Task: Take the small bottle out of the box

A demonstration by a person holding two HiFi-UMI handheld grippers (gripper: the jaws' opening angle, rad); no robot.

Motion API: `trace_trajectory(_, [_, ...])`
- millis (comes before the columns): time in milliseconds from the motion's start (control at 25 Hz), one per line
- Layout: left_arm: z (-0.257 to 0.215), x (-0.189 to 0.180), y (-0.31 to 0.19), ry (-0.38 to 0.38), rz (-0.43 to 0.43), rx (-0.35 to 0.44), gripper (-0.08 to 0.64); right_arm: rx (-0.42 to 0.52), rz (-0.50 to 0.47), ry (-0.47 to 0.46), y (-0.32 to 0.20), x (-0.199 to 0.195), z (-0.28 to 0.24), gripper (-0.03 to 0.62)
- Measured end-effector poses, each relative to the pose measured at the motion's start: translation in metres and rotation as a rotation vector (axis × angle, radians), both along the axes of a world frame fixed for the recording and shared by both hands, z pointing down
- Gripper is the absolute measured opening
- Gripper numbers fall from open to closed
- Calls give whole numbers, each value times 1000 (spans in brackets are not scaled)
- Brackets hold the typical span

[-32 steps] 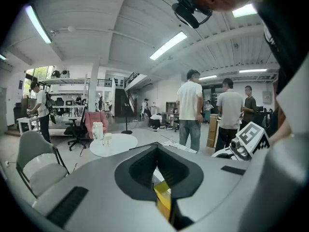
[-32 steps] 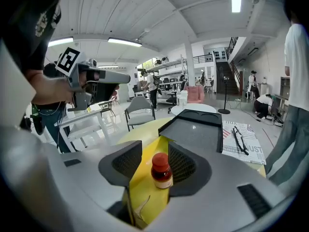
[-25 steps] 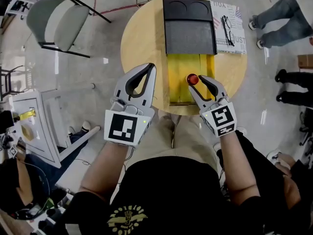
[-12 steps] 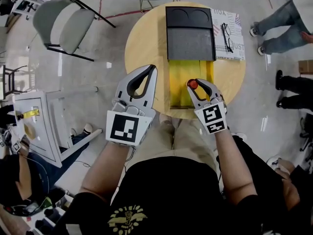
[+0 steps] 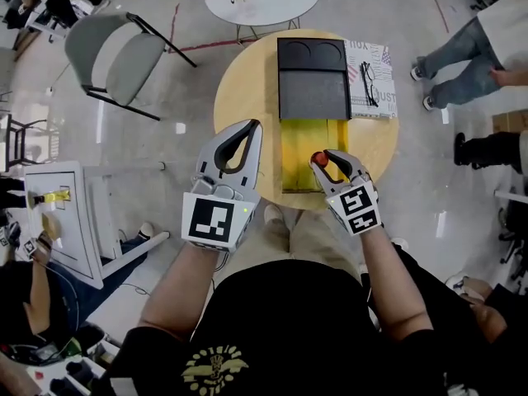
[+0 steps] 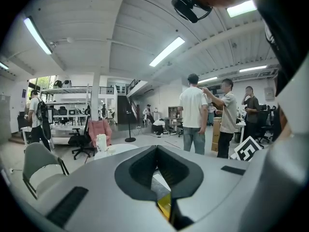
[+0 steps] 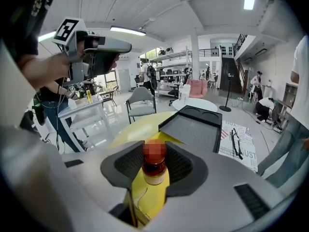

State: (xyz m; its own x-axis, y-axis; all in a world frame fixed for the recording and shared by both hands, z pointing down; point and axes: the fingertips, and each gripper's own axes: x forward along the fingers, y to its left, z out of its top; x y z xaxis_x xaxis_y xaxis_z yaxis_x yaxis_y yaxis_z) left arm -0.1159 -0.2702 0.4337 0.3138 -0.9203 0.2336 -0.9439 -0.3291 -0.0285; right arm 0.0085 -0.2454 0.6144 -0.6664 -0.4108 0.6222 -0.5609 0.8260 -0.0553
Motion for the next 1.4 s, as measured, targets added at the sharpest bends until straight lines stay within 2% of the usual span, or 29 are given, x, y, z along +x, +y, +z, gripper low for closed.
trace_trajectory(760, [-50,3,10,-15,-8,28,15,12,-11,-37,3,6,-75,144])
trace_trajectory(1400, [-77,6,15,-7,-6,63,15,94,-22,-95,0,9,-150,144])
